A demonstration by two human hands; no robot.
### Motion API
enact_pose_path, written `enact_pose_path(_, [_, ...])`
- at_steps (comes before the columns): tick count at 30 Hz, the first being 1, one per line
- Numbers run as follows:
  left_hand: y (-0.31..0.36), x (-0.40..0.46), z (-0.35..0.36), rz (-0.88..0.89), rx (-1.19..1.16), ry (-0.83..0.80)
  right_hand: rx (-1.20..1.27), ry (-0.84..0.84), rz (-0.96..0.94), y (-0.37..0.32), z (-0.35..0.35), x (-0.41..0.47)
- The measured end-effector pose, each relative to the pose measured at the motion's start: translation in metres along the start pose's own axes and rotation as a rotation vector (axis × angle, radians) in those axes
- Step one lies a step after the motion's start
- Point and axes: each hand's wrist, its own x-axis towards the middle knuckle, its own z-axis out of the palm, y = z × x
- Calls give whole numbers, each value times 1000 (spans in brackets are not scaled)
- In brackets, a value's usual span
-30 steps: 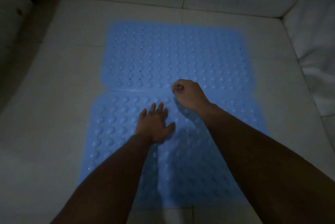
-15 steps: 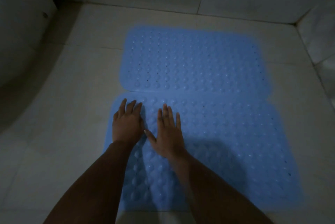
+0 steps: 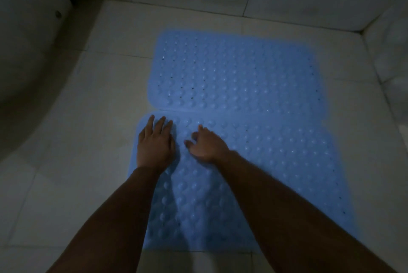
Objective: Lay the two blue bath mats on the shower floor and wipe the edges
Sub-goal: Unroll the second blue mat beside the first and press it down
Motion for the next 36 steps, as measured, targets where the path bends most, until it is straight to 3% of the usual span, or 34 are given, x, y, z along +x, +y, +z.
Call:
enact_pose_path(4, [25,-8,16,132,-43,-105,157,208,9,14,-52,16])
enact_pose_path(7, [37,-18,41,168,62,-230,212,326,-33,29,-58,16])
enact_pose_path(13, [39,-25,58,176,173,-123,282,474,-196,57,-41,26])
enact_pose_path(19, [39,-25,55,170,169,-159,308,598,-216,71,-17,20])
enact_pose_path(22, [37,-19,49,165,86,-275,288,540,-147,75,-10,8])
enact_pose_path(25, [29,1,14,56,-164,-424,228,445,-101,60,-23,-1])
enact_pose_path(27, [12,12,-13,-67,-266,-285,195,370,-64,36,-32,0])
enact_pose_path(30, [-19,9,-39,-125,-219,-50,138,312,-77,-15,-22,1])
enact_pose_path(36, [-67,-8,-38,-160,-142,81,-163,182,-123,-78,77,5])
